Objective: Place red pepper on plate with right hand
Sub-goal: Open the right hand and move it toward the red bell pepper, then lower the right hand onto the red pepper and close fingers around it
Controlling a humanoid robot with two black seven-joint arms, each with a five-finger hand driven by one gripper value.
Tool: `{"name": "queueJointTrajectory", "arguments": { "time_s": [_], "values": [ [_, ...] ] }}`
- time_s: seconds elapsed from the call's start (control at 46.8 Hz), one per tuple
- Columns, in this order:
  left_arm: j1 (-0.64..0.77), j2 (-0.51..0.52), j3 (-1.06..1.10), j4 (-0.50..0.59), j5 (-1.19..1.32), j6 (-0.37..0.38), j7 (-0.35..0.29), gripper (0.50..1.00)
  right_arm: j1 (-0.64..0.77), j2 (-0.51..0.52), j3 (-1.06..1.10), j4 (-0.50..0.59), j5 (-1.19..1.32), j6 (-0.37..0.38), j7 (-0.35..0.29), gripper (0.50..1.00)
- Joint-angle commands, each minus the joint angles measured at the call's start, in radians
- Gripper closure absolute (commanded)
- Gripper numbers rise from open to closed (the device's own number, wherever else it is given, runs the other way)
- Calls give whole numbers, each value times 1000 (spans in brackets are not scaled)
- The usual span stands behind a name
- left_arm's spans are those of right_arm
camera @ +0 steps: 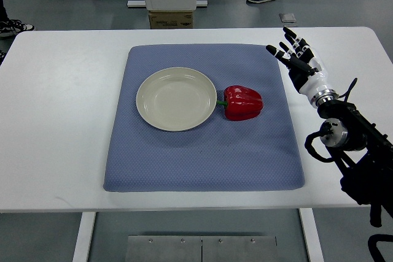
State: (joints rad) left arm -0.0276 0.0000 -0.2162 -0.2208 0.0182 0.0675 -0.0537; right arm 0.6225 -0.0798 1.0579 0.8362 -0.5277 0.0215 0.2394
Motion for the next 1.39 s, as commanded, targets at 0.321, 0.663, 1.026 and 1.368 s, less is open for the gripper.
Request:
{"name": "queueJointTrajectory", "arguments": {
  "time_s": [0.321, 0.663, 1.026, 1.368],
  "values": [
    [0, 0, 0, 0, 0, 0, 0, 500, -1, 0, -15, 0, 0, 0, 20, 500],
    [0, 0, 0, 0, 0, 0, 0, 500, 5, -5, -42, 0, 0, -2, 34, 500],
    [0, 0, 0, 0, 0, 0, 0, 500, 19, -35, -133, 1, 0, 1, 37, 500],
    [0, 0, 0, 0, 0, 0, 0, 500, 68, -84, -208, 14, -34, 63, 37, 502]
  ]
}}
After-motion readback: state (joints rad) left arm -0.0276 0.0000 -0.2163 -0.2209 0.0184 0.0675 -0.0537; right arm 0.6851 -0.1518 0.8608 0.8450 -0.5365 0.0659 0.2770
